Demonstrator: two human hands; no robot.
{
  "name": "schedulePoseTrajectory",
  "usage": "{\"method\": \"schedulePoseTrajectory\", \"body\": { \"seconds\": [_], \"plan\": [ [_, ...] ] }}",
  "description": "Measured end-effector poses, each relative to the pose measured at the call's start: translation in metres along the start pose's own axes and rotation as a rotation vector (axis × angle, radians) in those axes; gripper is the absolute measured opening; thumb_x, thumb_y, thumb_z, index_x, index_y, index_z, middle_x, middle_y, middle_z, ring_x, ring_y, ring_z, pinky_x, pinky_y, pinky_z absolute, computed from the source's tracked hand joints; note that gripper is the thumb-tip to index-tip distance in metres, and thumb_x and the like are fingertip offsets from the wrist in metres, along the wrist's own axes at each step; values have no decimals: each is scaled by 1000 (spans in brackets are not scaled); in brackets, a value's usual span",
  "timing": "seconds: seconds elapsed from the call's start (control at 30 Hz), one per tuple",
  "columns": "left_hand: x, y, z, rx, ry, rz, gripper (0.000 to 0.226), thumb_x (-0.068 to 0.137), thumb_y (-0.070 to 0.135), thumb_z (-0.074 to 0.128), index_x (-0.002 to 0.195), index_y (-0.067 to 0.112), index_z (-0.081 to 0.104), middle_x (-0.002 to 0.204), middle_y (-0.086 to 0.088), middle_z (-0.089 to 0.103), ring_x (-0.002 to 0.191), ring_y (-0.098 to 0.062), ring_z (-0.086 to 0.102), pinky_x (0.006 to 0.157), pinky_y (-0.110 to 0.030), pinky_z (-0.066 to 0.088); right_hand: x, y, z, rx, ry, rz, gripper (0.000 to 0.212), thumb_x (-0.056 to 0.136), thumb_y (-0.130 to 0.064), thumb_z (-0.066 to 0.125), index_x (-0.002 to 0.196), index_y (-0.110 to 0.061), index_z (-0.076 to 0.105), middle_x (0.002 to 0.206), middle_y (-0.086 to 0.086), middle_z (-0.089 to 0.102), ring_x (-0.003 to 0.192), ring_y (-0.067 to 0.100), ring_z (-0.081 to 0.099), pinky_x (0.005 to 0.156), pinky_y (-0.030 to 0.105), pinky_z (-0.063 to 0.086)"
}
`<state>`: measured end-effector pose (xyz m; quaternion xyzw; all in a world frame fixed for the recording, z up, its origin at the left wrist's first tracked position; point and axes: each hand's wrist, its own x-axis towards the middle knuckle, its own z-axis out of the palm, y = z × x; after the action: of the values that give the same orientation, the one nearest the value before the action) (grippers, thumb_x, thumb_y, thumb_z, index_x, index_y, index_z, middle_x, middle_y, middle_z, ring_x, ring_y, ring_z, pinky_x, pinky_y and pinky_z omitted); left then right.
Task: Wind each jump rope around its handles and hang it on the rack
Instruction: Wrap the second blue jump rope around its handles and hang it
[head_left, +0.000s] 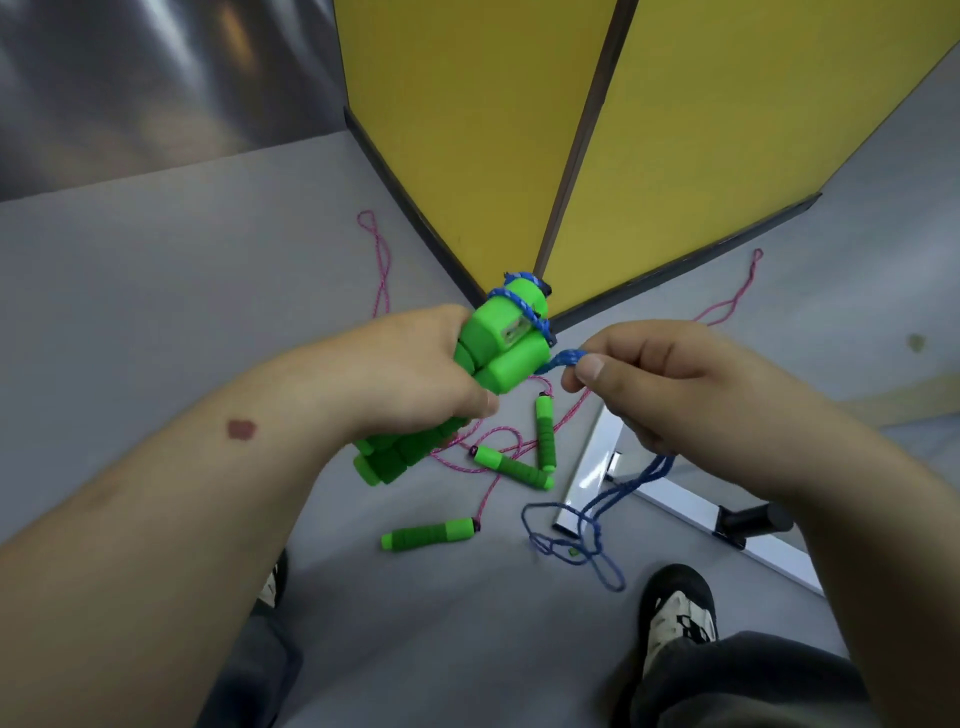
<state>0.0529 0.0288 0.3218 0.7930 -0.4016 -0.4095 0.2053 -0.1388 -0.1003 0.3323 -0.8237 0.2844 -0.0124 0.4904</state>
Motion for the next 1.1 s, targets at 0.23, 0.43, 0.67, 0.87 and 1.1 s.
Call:
{"method": "schedulePoseTrajectory", "body": {
  "seconds": [0.23, 0.43, 0.67, 0.87, 1.1],
  "plan": [
    [-9, 13, 13, 384, -203, 66, 32, 88, 44, 77, 103, 40, 50, 87, 12, 67, 86, -12, 67, 78, -34, 56, 2, 2, -2, 24, 27, -159, 30, 94, -44, 63, 84, -17, 70, 57, -9, 40, 53, 12, 35, 55, 32, 34],
    [-11, 10, 4, 217, -458, 192, 36, 82, 40, 84, 106, 47, 57, 91, 9, 78, 89, -13, 74, 89, -47, 59, 12, 9, 3, 509, 14, -69, 28, 72, -31, 88, 74, -13, 68, 59, 3, 56, 47, 13, 46, 47, 24, 38],
    [-11, 1, -3, -333, -563, 314, 38, 82, 7, 77, 117, 10, 62, 103, -25, 72, 87, -33, 73, 85, -60, 58, 19, 16, 10, 831, -127, 164, 21, 90, -18, 66, 75, -8, 76, 79, 21, 56, 69, 25, 51, 73, 37, 49],
    [-7, 5, -6, -693, -357, 210, 45, 75, 4, 79, 117, 12, 65, 94, -17, 76, 76, -34, 76, 66, -41, 63, 16, 12, 8, 858, -67, 182, 37, 97, -4, 34, 68, -20, 49, 62, -1, 34, 48, 10, 19, 49, 27, 13],
    [-7, 13, 4, -671, -243, 203, 42, 83, 12, 78, 121, 15, 62, 86, -9, 74, 82, -36, 77, 69, -43, 63, 14, 11, 11, 878, -144, 49, 48, 64, -49, 85, 82, -20, 51, 68, -2, 34, 50, 10, 23, 45, 23, 22]
  ]
}}
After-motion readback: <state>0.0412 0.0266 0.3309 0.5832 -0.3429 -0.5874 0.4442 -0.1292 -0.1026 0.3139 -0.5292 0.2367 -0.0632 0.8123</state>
